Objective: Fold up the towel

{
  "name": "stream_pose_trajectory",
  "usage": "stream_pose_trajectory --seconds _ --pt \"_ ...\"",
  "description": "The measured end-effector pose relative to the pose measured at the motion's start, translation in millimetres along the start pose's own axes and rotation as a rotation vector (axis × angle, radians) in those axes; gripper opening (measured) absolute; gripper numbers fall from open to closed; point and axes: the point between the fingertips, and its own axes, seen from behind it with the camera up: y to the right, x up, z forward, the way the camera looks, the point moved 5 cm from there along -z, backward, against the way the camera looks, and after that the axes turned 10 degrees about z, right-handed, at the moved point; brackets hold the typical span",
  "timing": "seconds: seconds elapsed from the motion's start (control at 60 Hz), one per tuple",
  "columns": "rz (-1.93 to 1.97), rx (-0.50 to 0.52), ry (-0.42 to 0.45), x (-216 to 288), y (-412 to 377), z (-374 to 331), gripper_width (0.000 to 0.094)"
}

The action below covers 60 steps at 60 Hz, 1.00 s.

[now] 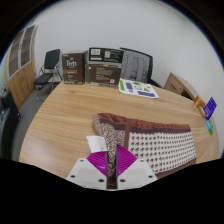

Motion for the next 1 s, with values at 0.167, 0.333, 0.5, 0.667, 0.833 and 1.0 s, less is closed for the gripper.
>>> stream_pose_trajectory --seconds 0.167,0.333,0.5,0.667,0.833,1.0 --pt "-0.006 0.048 -0.014 1.7 -1.2 -0.4 0.0063" --pt "0.086 0.211 -0.005 25.2 -21.8 -32.4 0.0061" --pt "0.240 0.394 0.069 81.8 -17.5 -89.1 0.0061" --pt "0.305 0.363 0.104 94.4 53.0 -85.7 0.0060" --pt "0.306 0.250 0.047 59.9 133.1 -39.2 0.0129" --pt "0.225 0.149 0.033 41.7 192.5 -23.6 0.0645"
